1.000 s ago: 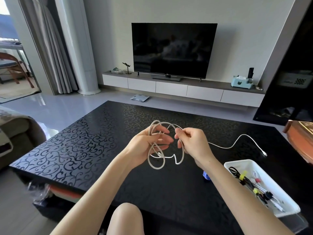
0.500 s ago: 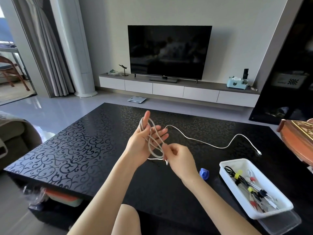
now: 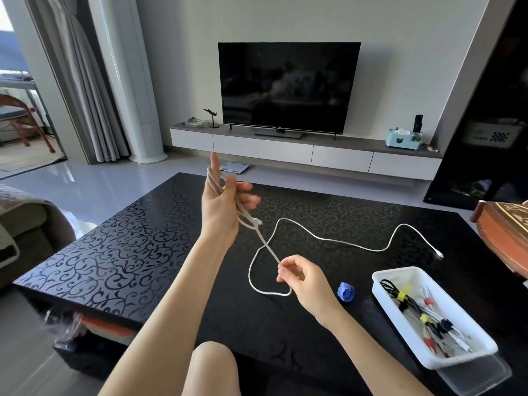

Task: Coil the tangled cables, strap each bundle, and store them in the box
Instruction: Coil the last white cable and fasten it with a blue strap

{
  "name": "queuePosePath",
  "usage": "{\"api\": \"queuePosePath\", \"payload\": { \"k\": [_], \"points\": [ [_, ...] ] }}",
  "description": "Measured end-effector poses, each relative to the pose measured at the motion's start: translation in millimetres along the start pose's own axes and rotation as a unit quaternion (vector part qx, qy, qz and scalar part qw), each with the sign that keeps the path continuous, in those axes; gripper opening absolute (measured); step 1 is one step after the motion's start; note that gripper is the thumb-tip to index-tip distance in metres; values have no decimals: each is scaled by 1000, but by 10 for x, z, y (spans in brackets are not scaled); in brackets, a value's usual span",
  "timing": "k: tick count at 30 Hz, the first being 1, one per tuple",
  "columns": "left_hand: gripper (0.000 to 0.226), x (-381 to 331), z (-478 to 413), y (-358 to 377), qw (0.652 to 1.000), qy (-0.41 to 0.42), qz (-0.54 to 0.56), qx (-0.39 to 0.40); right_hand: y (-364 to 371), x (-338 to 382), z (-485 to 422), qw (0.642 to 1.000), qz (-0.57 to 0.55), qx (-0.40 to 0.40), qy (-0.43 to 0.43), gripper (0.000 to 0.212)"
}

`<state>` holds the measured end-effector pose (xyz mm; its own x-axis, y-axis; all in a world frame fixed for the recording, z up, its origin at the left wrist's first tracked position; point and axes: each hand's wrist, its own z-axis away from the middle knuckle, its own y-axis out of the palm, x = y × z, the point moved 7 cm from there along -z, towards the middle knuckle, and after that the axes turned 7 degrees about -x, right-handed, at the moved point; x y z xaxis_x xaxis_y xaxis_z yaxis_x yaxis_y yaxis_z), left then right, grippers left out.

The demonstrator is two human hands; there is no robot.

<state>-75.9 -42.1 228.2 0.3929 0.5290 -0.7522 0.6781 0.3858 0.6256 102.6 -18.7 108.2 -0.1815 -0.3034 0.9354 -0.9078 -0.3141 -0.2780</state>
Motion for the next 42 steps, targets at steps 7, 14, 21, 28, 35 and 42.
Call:
{"api": "queuePosePath", "payload": {
  "k": [7,14,21,28,35,42],
  "points": [
    [41,-243,-47,-13,987,125,-104,-15,70,-153,-22,998,44,36,37,13],
    [63,53,76,84,869,193,-448,85,-43,670,-19,961,157,-37,-226,15],
    [74,609,223,39,894,-47,-381,232,-101,998,-210,980,81,69,-169,21],
    [62,718,278,-65,890,-47,-406,201,-355,1021,-322,938,246,-41,-242,21],
    [52,779,309,-72,822,-63,-496,274,-415,879,-184,899,357,-69,-243,18],
    [41,712,392,15,671,40,-682,287,-292,893,-283,932,323,113,-119,24]
  ]
}}
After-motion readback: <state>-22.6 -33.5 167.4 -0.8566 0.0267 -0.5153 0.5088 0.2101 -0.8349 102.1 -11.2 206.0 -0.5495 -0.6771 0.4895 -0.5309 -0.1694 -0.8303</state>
